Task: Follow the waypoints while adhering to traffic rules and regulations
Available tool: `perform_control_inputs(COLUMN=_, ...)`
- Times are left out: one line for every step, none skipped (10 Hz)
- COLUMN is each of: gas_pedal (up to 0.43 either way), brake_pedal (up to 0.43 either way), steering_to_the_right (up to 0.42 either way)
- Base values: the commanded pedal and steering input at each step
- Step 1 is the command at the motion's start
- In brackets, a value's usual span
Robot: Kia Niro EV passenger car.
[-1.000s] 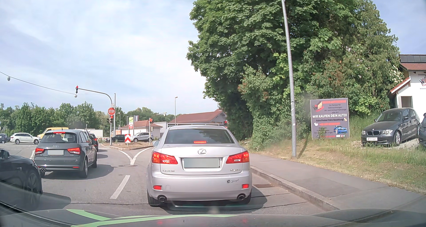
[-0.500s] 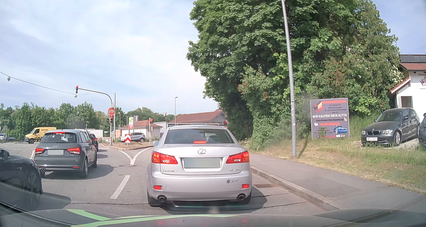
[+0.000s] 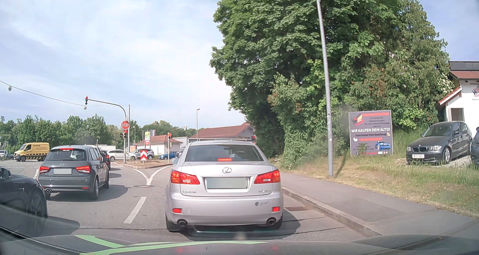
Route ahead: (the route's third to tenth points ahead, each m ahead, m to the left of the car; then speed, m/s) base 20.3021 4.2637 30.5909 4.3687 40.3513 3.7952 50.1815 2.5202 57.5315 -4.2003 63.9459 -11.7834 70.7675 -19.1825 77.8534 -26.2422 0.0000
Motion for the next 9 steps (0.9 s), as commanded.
perform_control_inputs(gas_pedal=0.0, brake_pedal=0.415, steering_to_the_right=-0.113)
perform_control_inputs(gas_pedal=0.0, brake_pedal=0.415, steering_to_the_right=-0.114)
perform_control_inputs(gas_pedal=0.0, brake_pedal=0.421, steering_to_the_right=-0.114)
perform_control_inputs(gas_pedal=0.0, brake_pedal=0.415, steering_to_the_right=-0.114)
perform_control_inputs(gas_pedal=0.0, brake_pedal=0.415, steering_to_the_right=-0.114)
perform_control_inputs(gas_pedal=0.0, brake_pedal=0.415, steering_to_the_right=-0.113)
perform_control_inputs(gas_pedal=0.0, brake_pedal=0.415, steering_to_the_right=-0.114)
perform_control_inputs(gas_pedal=0.0, brake_pedal=0.415, steering_to_the_right=-0.114)
perform_control_inputs(gas_pedal=0.0, brake_pedal=0.415, steering_to_the_right=-0.114)
